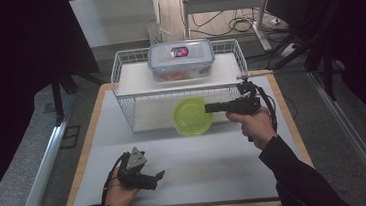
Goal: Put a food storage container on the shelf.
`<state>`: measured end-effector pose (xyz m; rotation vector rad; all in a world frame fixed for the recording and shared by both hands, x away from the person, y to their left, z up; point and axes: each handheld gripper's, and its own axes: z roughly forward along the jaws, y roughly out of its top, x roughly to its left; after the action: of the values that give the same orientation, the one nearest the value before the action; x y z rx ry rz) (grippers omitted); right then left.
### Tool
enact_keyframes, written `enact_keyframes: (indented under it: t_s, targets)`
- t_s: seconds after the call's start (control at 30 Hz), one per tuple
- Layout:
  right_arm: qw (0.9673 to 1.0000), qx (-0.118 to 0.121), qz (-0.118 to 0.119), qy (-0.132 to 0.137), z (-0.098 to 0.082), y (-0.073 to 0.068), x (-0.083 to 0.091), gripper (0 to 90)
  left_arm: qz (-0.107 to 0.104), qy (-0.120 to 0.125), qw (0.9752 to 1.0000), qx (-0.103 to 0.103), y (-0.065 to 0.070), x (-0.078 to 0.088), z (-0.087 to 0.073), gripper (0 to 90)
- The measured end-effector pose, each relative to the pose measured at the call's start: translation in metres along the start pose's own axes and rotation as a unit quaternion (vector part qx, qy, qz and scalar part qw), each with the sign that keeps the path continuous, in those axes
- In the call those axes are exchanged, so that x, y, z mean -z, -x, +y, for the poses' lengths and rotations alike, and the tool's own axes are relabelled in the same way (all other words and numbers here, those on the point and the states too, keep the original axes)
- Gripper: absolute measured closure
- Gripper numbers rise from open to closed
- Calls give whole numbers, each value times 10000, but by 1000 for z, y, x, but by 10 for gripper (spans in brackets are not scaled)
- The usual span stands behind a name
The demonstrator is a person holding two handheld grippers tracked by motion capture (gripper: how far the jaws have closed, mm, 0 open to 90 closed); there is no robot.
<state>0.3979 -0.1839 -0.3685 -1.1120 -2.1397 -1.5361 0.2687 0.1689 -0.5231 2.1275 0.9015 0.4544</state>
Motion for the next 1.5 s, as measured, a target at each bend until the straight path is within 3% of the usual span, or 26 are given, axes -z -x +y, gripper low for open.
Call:
enact_keyframes:
  t_s: [1.1,1.5]
  targets:
    - [9991,131,-121,382,78,-31,23,812,-46,3,10000,38,-1,0,0,30]
    - [9985,49,-137,532,99,-32,24,812,-72,14,9999,80,-1,0,-1,30]
